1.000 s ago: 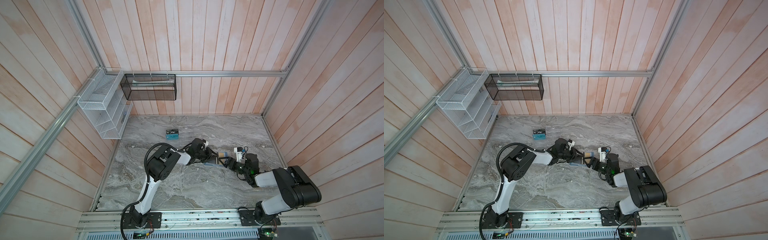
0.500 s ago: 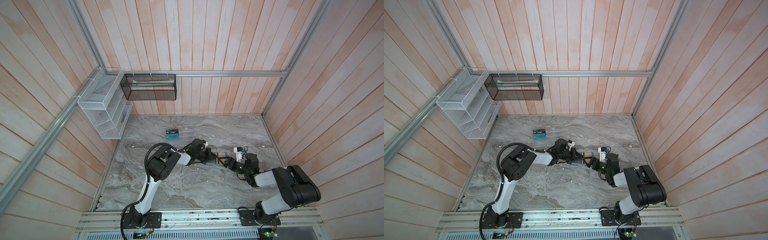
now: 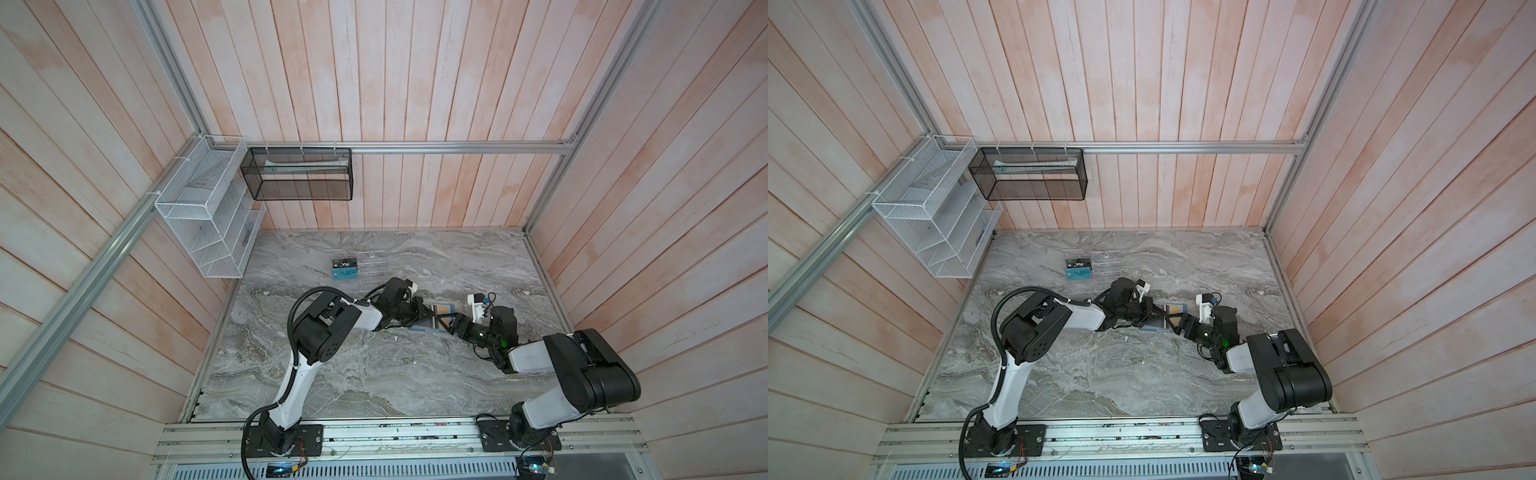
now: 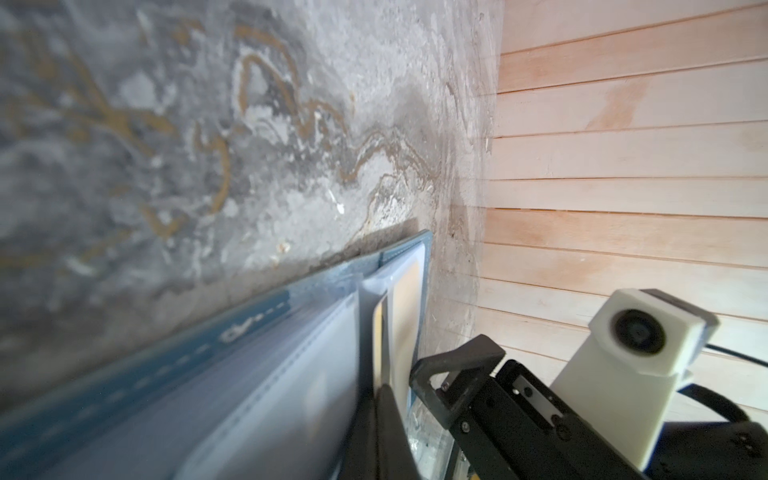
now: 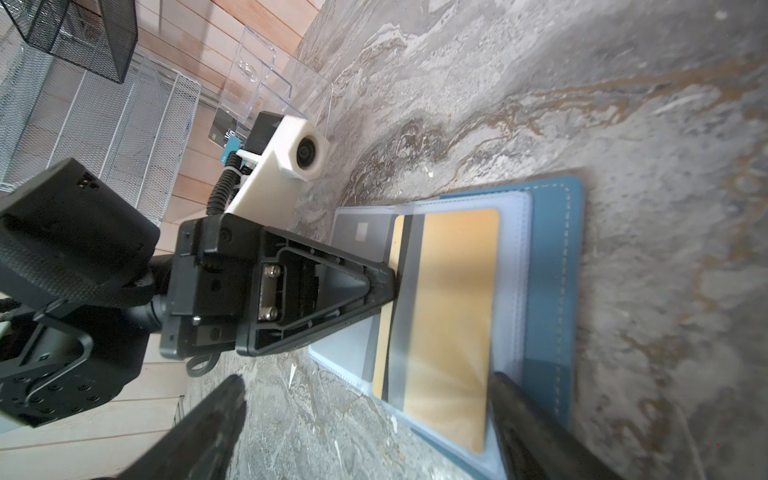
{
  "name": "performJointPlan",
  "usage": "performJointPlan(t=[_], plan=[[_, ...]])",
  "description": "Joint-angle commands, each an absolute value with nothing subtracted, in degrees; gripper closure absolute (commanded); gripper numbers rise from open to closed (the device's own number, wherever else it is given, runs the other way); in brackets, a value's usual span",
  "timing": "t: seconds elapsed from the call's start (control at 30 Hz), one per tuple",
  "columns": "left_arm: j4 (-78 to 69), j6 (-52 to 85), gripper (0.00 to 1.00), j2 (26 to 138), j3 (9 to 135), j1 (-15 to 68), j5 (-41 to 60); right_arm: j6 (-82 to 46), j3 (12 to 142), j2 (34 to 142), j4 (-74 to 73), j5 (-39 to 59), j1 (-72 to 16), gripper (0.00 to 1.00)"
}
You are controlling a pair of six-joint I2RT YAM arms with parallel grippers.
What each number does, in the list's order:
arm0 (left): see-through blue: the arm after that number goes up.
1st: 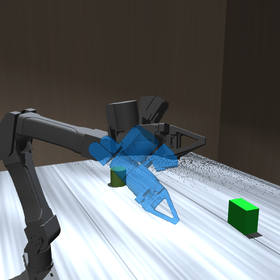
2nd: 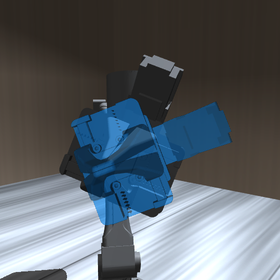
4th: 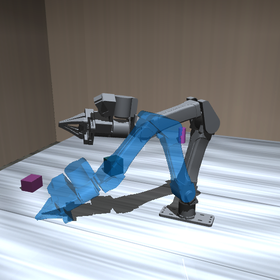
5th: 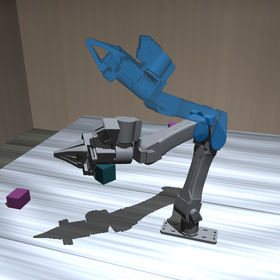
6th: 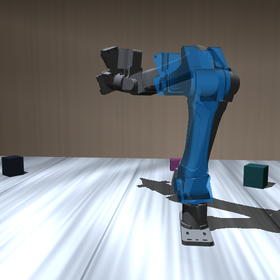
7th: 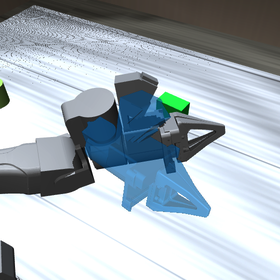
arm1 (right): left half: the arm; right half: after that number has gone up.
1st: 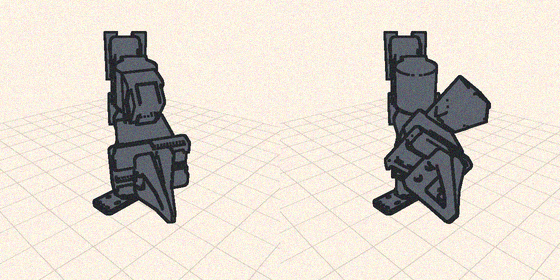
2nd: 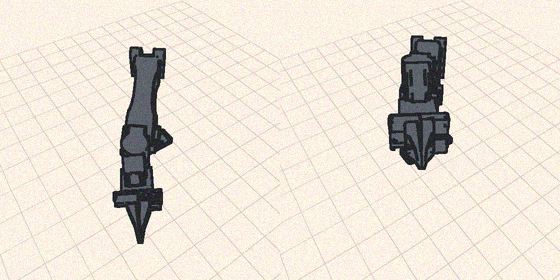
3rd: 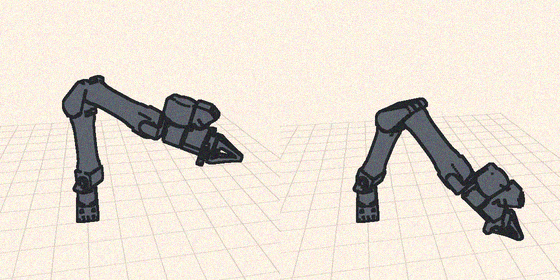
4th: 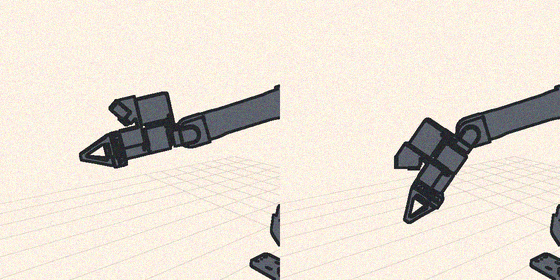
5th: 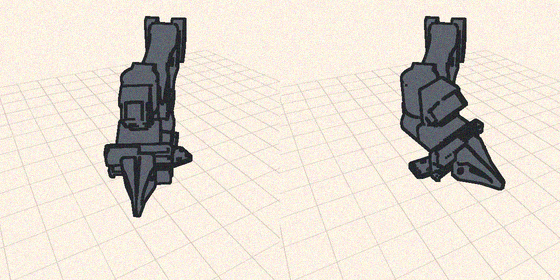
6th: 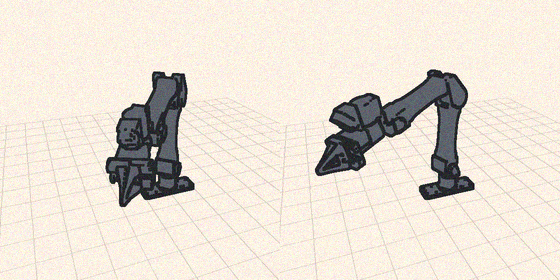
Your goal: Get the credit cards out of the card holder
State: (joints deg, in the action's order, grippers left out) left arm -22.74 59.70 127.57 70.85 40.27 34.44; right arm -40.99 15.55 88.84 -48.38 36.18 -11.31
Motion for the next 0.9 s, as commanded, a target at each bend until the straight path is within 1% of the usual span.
performJointPlan(t=[0.0, 0.17, 0.4, 0.57, 0.7, 0.87], plan=[[-11.85, 53.86, 1.00, 127.28, 68.82, 40.24, 30.00, -41.48, 15.73, 90.13, -43.12, 36.48, -11.21, 0.07], [-8.03, 49.87, 1.00, 124.39, 68.82, 39.84, 26.48, -41.26, 15.50, 89.95, -42.94, 36.48, -11.12, 0.08], [-5.37, 47.41, 1.00, 120.91, 68.98, 38.96, 24.37, -41.04, 15.56, 89.81, -42.66, 36.71, -11.07, 0.07], [-3.92, 46.93, 1.00, 117.54, 68.77, 38.41, 22.68, -38.95, 16.37, 86.68, -39.49, 35.61, -11.16, 0.07], [-1.41, 48.13, 1.00, 114.79, 69.68, 37.68, 20.82, -34.37, 18.95, 81.75, -32.02, 32.10, -11.53, 0.07], [6.18, 52.87, 1.00, 111.85, 73.25, 37.56, 14.77, -27.34, 24.32, 76.18, -20.80, 22.73, -15.43, 0.07]])
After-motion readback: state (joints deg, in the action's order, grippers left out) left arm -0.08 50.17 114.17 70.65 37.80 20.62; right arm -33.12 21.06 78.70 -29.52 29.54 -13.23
